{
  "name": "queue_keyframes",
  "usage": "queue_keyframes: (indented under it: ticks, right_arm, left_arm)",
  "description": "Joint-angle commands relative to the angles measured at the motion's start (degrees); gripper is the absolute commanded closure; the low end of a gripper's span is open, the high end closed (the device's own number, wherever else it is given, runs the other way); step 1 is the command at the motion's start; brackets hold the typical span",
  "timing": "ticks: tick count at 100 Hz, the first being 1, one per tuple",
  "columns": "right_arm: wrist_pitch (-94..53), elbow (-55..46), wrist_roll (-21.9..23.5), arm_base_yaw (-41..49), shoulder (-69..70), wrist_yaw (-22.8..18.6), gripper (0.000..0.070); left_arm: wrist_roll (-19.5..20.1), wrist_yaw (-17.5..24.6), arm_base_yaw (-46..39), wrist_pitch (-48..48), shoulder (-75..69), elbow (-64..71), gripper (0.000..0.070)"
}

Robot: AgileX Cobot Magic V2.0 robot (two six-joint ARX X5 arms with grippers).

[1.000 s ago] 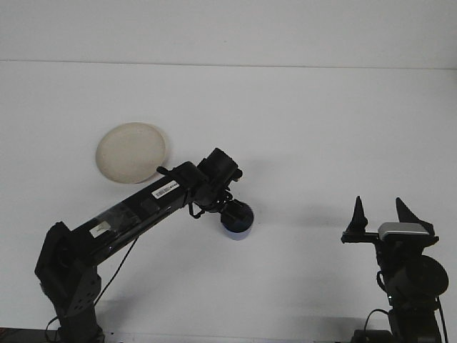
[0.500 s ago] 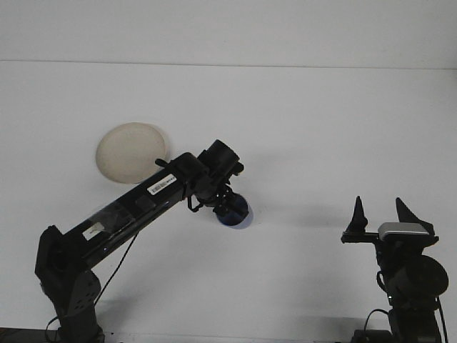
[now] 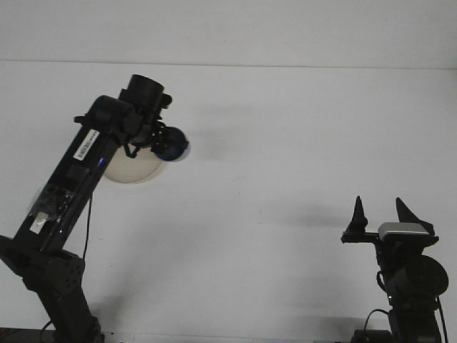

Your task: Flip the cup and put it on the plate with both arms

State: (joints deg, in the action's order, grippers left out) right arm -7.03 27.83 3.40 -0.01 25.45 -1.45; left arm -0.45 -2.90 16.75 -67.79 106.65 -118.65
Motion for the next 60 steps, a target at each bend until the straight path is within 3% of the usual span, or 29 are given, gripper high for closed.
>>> queue_keyframes:
  ticks: [1, 32, 60]
  right_arm:
    - [0.66, 0.17, -0.24, 0.04, 0.09, 0.13, 0.0125]
    - [0.63, 0.17, -0.24, 0.04, 0.09, 0.13, 0.0125]
    - [0.63, 0.17, -0.24, 0.04, 0.09, 0.13, 0.0125]
  left_arm:
    - [0.87, -0.35, -2.99, -0.61, 1.79, -1.07, 0.0692]
    - [-0.33, -0.24, -16.31, 0.44, 7.02, -1.07, 0.0692]
    - [-0.68, 2.16, -19.37, 1.77, 13.14, -1.07, 0.0691]
